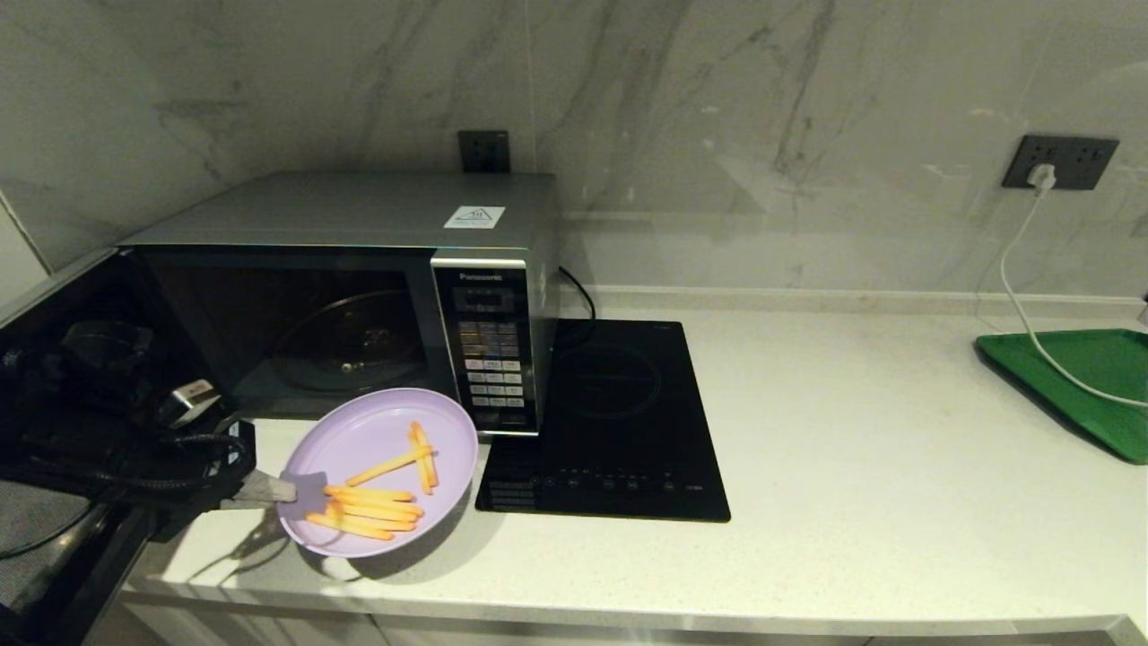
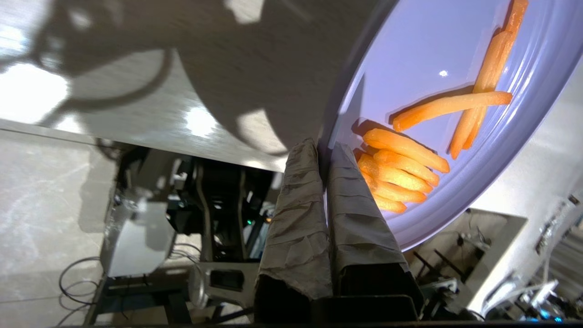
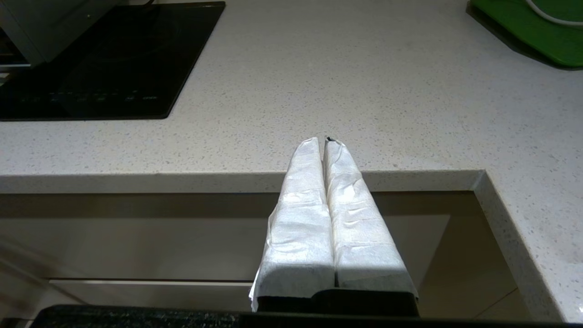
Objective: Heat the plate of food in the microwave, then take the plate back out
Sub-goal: Put the plate in the microwave oven
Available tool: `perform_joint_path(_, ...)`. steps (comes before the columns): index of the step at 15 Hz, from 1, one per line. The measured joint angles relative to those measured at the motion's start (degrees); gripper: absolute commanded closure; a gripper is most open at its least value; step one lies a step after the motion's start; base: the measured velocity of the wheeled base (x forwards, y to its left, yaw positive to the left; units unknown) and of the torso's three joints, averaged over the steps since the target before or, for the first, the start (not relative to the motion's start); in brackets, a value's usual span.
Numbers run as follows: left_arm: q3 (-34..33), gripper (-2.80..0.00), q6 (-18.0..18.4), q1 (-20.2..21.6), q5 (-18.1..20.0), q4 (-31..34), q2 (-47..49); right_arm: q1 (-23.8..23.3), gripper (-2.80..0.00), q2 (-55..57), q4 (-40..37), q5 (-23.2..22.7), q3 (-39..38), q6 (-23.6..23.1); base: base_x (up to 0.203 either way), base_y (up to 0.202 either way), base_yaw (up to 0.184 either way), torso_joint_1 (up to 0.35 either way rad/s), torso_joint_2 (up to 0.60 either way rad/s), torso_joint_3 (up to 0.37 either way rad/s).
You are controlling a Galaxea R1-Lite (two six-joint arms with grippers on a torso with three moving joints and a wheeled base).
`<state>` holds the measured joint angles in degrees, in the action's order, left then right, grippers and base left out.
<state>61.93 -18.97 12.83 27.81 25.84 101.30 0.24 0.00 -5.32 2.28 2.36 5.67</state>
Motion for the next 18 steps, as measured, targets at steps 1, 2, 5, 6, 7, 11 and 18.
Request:
perform_joint_path(1,-0.02,0.0,1.1,1.35,-0.05,0.0,0.05,0.0,0.0,0.0,0.0,-0.02,0.0,0.02,0.0,0.0,0.0,0.0,0.0,0.0)
perform_joint_path(2,-0.07,0.0,1.96,2.52,-0.09,0.04,0.12,0.0,0.0,0.0,0.0,-0.01,0.0,0.02,0.0,0.0,0.0,0.0,0.0,0.0)
perform_joint_path(5,-0.13,0.0,3.37,4.23,-0.02,0.0,0.4,0.0,0.0,0.0,0.0,0.0,0.0,0.0,0.0,0.0,0.0,0.0,0.0,0.0)
perform_joint_path(6,-0.13,0.0,3.35,4.31,0.11,-0.08,0.55,0.0,0.0,0.0,0.0,0.0,0.0,0.02,0.0,0.0,0.0,0.0,0.0,0.0)
perform_joint_path(7,0.01,0.0,3.35,4.36,0.36,-0.14,0.8,0.0,0.0,0.0,0.0,0.0,0.0,0.0,0.0,0.0,0.0,0.0,0.0,0.0)
perform_joint_path(11,2.17,0.0,2.4,5.62,0.57,-0.49,3.04,-0.02,0.0,0.0,0.0,-0.02,0.0,0.02,0.0,0.0,0.0,0.0,0.0,0.0)
perform_joint_path(18,10.04,0.0,-5.82,9.16,0.61,-0.49,8.39,0.0,0.0,0.0,-0.02,0.02,0.0,0.02,0.0,0.0,0.0,0.0,0.0,0.0)
